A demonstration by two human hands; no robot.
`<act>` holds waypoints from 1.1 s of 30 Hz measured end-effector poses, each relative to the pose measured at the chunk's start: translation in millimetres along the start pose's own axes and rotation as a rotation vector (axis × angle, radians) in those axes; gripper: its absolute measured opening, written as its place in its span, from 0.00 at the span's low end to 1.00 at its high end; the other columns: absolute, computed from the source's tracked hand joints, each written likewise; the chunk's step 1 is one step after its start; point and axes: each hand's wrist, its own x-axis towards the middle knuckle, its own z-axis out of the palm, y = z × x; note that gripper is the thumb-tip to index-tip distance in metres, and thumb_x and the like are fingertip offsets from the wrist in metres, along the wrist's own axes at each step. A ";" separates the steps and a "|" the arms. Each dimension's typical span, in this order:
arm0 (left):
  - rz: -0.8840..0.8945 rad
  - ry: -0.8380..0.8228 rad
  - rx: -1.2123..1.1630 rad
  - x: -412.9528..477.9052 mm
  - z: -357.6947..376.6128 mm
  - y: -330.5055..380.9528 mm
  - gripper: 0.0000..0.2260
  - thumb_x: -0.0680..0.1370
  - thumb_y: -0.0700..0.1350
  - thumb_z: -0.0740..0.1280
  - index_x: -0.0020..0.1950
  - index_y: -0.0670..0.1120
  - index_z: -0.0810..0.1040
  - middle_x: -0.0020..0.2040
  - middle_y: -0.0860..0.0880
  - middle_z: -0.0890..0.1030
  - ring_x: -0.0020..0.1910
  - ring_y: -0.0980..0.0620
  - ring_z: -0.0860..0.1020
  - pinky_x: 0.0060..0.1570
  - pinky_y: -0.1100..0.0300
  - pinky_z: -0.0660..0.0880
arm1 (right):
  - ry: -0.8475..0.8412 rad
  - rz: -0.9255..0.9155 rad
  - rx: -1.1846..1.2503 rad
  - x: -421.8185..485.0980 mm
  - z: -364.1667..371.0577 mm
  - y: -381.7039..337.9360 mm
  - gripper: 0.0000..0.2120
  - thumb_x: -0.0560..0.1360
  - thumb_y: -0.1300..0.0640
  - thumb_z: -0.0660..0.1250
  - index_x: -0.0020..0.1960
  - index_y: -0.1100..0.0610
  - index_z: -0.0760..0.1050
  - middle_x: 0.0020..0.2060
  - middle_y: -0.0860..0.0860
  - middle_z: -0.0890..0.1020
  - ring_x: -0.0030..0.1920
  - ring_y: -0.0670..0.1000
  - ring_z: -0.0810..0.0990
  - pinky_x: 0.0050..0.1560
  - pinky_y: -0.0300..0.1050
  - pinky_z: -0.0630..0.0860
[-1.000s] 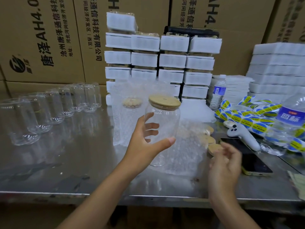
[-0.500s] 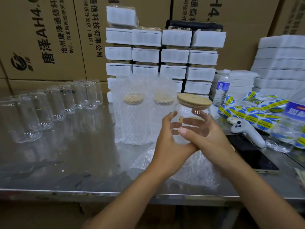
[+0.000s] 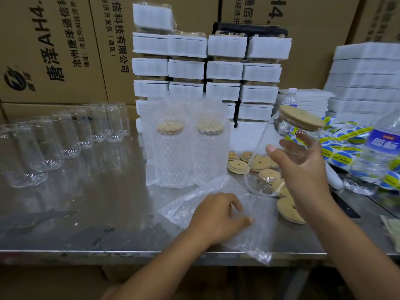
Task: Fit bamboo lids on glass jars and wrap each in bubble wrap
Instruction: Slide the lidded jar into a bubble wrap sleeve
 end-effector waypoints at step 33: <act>-0.091 0.195 -0.662 -3.3 -33.8 -2.4 0.14 0.83 0.49 0.56 0.44 0.41 0.72 0.42 0.46 0.70 0.45 0.52 0.69 0.48 0.59 0.66 | -0.242 0.065 -0.004 -5.4 -12.7 -33.7 0.41 0.52 0.44 0.77 0.63 0.48 0.68 0.56 0.50 0.80 0.47 0.41 0.83 0.46 0.41 0.75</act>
